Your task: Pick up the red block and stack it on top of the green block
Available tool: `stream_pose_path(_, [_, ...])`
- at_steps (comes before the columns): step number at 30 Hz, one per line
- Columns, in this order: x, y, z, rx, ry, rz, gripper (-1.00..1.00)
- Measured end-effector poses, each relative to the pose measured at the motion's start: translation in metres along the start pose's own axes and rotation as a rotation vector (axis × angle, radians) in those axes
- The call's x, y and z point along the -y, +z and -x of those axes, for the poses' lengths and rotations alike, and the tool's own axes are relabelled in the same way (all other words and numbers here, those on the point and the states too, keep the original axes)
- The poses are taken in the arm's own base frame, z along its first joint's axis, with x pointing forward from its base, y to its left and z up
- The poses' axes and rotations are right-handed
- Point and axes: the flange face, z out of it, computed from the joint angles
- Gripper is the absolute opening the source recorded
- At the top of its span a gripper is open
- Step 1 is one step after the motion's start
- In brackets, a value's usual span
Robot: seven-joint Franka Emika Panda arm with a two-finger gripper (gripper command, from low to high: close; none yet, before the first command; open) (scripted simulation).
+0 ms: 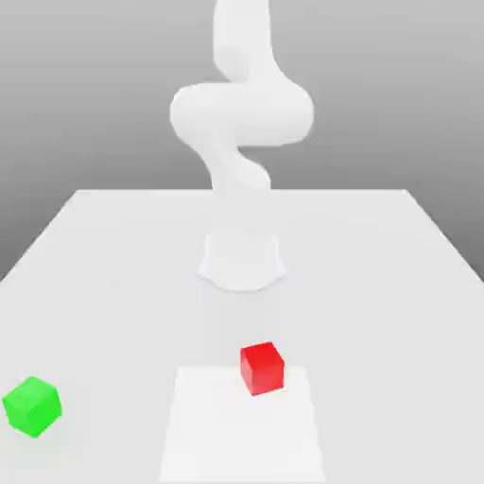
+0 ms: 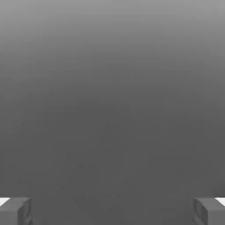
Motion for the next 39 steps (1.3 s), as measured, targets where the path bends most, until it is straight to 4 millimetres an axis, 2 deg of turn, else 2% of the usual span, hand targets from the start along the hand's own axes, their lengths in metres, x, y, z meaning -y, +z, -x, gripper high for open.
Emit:
stream_pose_path(4, [-0.024, 0.097, 0.033, 0.118, -0.063, 0.091, 0.0])
stream_pose_path(9, [-0.071, 0.197, 0.094, 0.268, -0.146, 0.201, 0.0])
stream_pose_path(13, [-0.124, 0.258, 0.157, 0.402, -0.218, 0.292, 0.0])
stream_pose_path(17, [-0.191, 0.306, 0.232, 0.547, -0.296, 0.385, 0.0])
stream_pose_path(19, [-0.214, 0.327, 0.258, 0.584, -0.318, 0.407, 0.0])
stream_pose_path(23, [-0.235, 0.353, 0.279, 0.595, -0.322, 0.415, 0.0])
stream_pose_path(24, [-0.24, 0.358, 0.283, 0.595, -0.322, 0.415, -1.0])
stream_pose_path(31, [-0.241, 0.359, 0.284, 0.596, -0.321, 0.416, -1.0])
stream_pose_path(39, [-0.215, 0.317, 0.253, 0.593, -0.307, 0.419, -1.0])
